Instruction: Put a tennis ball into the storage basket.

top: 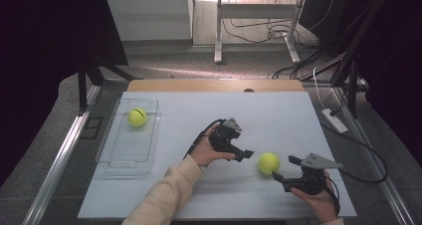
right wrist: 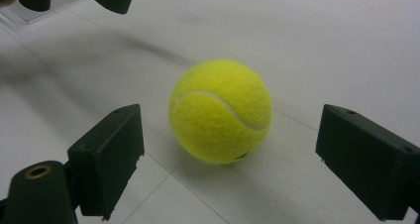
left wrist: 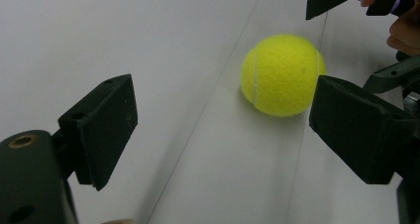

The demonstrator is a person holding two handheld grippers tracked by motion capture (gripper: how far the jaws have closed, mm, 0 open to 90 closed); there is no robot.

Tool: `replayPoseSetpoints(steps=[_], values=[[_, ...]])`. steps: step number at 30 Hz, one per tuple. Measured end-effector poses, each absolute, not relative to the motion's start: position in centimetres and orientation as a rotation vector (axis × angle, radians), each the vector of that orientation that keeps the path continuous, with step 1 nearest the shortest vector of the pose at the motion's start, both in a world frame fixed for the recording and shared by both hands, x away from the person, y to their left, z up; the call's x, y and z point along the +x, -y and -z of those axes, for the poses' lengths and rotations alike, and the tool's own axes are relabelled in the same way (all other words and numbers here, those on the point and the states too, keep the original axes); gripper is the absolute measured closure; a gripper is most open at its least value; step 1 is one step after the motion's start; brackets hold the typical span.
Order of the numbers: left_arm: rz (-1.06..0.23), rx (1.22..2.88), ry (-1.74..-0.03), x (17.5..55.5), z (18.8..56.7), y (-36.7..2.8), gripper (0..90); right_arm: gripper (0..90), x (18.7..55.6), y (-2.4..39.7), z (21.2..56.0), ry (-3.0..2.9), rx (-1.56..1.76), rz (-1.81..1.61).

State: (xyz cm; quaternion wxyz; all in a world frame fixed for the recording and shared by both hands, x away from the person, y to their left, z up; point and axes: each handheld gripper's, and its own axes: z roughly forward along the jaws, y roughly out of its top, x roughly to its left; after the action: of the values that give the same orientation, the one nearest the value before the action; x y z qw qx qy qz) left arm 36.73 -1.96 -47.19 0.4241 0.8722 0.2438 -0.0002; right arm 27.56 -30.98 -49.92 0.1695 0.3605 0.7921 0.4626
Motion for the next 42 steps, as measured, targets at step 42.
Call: replayPoseSetpoints(steps=[42], values=[[0.049, 2.269, -0.512, 36.6, 47.9, 7.3, 12.1, 10.2, 27.4, 30.9, 50.2, -2.271, 1.021, -1.294]])
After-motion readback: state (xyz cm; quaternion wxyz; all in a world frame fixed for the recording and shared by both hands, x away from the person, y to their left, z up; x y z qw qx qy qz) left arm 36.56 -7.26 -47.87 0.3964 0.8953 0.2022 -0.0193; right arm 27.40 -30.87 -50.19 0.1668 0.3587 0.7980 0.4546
